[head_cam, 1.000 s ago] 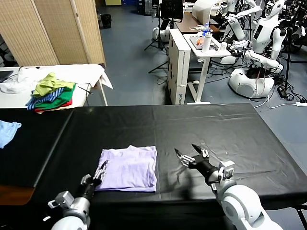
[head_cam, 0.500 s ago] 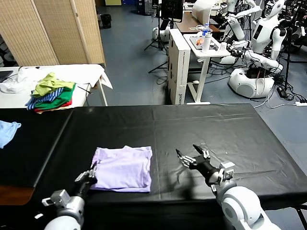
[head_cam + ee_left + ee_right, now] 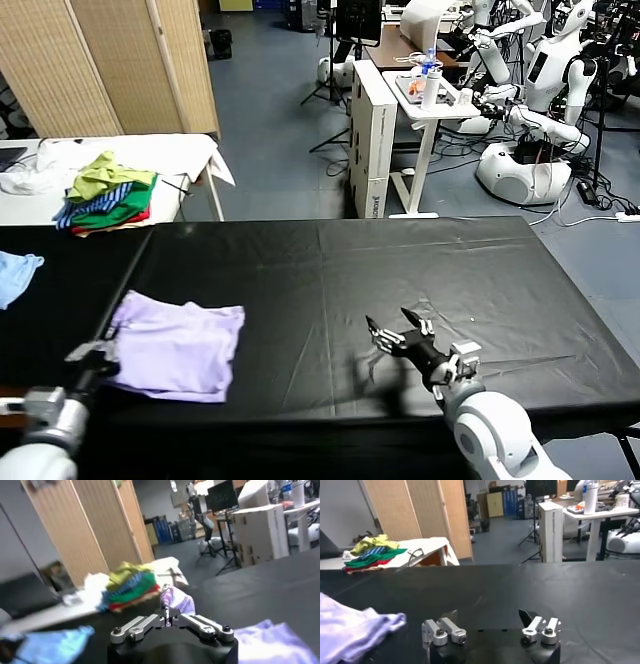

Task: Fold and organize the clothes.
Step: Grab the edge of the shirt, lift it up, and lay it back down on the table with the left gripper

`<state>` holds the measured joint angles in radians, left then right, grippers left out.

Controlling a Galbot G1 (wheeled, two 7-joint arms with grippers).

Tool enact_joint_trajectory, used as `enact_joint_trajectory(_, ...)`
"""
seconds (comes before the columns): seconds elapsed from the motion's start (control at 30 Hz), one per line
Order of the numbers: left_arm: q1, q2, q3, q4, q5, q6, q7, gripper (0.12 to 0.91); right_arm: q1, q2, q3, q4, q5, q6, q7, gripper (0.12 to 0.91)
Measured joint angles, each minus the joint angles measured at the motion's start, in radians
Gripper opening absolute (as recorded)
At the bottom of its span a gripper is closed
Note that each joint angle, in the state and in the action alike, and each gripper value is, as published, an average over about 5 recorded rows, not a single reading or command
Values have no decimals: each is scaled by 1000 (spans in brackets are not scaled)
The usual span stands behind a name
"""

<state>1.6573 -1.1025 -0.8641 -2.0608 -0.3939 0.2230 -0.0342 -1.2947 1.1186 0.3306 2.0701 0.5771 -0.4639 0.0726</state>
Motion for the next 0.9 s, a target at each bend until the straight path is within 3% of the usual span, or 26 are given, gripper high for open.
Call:
enact_joint_trajectory(0.27, 99, 108, -175, -45, 1, -11, -1, 175, 2, 9, -20, -16, -9, 9, -2, 907)
enact_joint_trajectory(0.43, 106, 87, -181, -96, 31, 9, -45, 175, -14, 14, -20, -16, -22, 14, -3, 907)
enact_joint_trajectory(0.57, 77, 24, -82, -157, -14, 65, -101, 175, -29, 14, -5, -6, -28, 14, -3, 907)
enact_joint_trajectory(0.7, 35, -80, 87, -200, -80, 111, -153, 175, -42, 11, 18, 0, -34, 12, -2, 907)
enact_joint_trajectory(0.9, -24, -249, 367, -196, -119, 132, -199, 175, -50, 18, 41, 3, -50, 10, 0, 907)
